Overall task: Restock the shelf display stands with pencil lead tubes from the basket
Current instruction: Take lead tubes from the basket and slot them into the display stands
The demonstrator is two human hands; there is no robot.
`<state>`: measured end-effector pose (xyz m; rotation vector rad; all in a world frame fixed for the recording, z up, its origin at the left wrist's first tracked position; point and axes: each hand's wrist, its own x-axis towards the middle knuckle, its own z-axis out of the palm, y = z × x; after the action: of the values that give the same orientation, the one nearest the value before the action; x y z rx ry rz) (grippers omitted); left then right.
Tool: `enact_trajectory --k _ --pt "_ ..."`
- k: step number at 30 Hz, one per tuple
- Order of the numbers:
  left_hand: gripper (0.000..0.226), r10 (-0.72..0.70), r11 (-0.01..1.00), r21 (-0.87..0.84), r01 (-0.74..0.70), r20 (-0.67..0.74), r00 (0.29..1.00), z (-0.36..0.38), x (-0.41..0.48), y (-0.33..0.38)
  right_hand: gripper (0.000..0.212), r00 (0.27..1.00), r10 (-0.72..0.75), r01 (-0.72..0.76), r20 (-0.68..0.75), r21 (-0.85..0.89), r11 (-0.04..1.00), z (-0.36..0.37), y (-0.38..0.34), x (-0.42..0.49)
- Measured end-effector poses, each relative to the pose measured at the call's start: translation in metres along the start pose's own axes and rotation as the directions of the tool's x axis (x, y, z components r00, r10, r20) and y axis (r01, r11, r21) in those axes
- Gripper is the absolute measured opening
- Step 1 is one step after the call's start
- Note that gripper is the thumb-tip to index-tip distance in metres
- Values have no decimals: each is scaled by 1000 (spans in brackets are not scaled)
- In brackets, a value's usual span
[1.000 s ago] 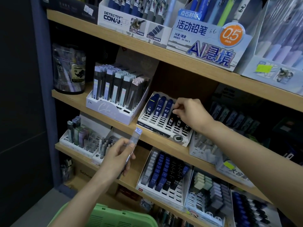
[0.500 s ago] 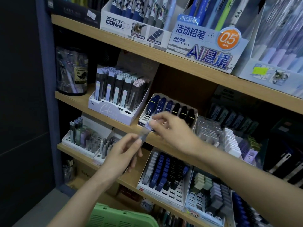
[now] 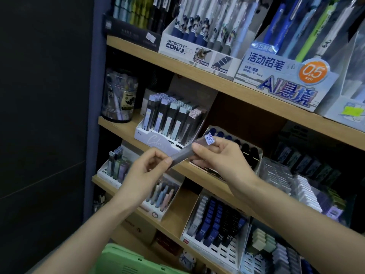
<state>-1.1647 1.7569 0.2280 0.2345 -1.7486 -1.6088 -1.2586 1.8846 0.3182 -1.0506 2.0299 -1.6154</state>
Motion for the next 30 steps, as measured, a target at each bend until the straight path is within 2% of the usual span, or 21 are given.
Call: enact_trajectory --k 2,5,8,11,14,17,27,30 --pt "8 43 995 88 -40 -30 999 -11 11 -2 9 994 -83 79 -78 -52 996 6 -10 14" --pt "17 94 951 300 -73 -53 994 -26 33 -6 10 935 -311 248 -170 -314 916 14 -25 48" --pt "32 105 861 502 -80 -22 994 -41 55 -12 15 884 -441 311 -155 -508 803 26 -34 81" --pt "41 104 734 669 -111 51 993 -55 71 -18 18 861 -504 351 -71 -634 689 42 -32 107" --pt "45 117 610 774 -171 125 985 -67 79 -26 23 862 -507 366 27 -724 585 58 -27 120" --pt "43 138 532 811 -243 200 970 -76 79 -33 29 879 -472 355 70 -758 547 66 -25 126" --pt "42 162 494 818 -295 247 955 -77 78 -34 34 937 -303 306 170 -817 488 68 -27 130" --pt "42 162 480 823 -304 258 953 -78 77 -33 33 925 -326 335 195 -822 460 70 -24 131"
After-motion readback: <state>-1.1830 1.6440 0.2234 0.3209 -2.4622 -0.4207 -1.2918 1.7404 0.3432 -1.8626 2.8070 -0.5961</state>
